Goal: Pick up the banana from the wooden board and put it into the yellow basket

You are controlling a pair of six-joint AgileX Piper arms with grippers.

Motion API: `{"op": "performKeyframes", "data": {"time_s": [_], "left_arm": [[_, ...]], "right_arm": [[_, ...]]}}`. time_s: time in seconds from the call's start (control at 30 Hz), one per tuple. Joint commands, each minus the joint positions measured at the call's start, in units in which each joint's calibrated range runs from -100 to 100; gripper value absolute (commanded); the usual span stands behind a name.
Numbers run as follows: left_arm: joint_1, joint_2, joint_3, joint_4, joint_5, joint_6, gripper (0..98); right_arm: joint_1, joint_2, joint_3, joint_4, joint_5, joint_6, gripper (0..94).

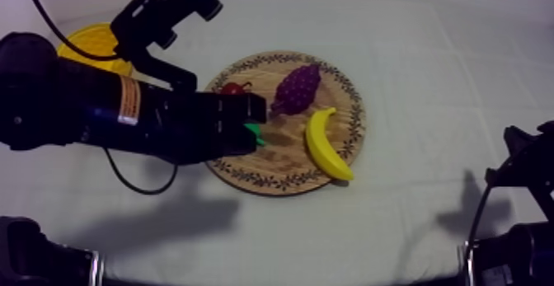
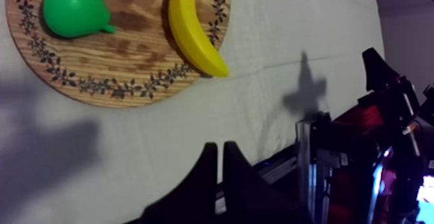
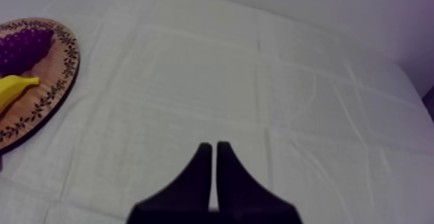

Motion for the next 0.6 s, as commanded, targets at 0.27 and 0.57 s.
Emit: {"op": "performKeyframes", "data": {"time_s": [0.27,0.57], "left_arm": [[-0.84,-0.42,1.38,2.36,-1.87,-2.36,62.2],[-0.95,0.29,0.64,2.31,-0.75,-1.57,65.5]], "right_arm": [[0.01,-0.04,-0.03,-0.01,-0.02,0.00,0.6],[0.01,-0.04,-0.03,-0.01,-0.02,0.00,0.6]]}}
